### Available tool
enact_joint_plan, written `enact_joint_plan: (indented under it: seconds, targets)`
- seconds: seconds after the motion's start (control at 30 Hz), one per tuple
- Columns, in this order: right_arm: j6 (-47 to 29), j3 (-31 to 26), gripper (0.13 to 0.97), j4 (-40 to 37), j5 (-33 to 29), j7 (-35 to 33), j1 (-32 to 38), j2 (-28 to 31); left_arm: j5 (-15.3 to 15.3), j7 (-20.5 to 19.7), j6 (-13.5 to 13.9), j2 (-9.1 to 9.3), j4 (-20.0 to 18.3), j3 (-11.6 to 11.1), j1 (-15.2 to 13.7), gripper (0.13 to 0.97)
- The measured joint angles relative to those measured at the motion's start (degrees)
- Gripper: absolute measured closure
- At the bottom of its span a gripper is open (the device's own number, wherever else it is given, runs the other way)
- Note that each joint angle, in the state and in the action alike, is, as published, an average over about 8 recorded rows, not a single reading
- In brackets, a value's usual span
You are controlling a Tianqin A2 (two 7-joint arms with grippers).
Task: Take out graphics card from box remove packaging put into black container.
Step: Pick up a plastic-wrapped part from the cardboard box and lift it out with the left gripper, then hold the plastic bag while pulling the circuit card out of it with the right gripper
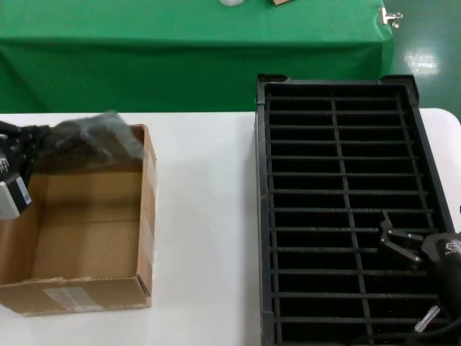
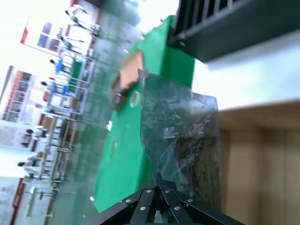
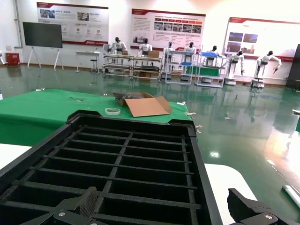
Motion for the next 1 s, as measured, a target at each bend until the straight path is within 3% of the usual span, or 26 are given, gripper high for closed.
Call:
enact_joint_plan:
  seconds: [0.17, 0.3, 0.47, 0.73, 1.0]
  targets:
    - [0.0, 0.0, 0.129, 0.0, 0.0, 0.0, 0.0, 0.0, -3.01, -1.17, -0.52, 0.17, -4.72, -2.4, 3.03, 0.958]
    - [0.0, 0.0, 0.129, 0.0, 0.0, 0.0, 0.0, 0.0, -5.56, -1.23, -1.14, 0.58, -7.59, -2.72, 5.34, 0.958]
    - [0.0, 0.0, 0.129, 0.0, 0.0, 0.0, 0.0, 0.0, -8.06, -0.06, -1.92, 1.83, -9.7, -0.53, 7.04, 0.958]
    - [0.0, 0.0, 0.129, 0.0, 0.0, 0.0, 0.0, 0.0, -9.24, 1.22, -2.22, 5.1, -10.4, 4.23, 6.35, 0.958]
    - [0.0, 0.0, 0.129, 0.0, 0.0, 0.0, 0.0, 0.0, -9.25, 1.28, -2.24, 5.86, -10.36, 5.04, 6.13, 0.958]
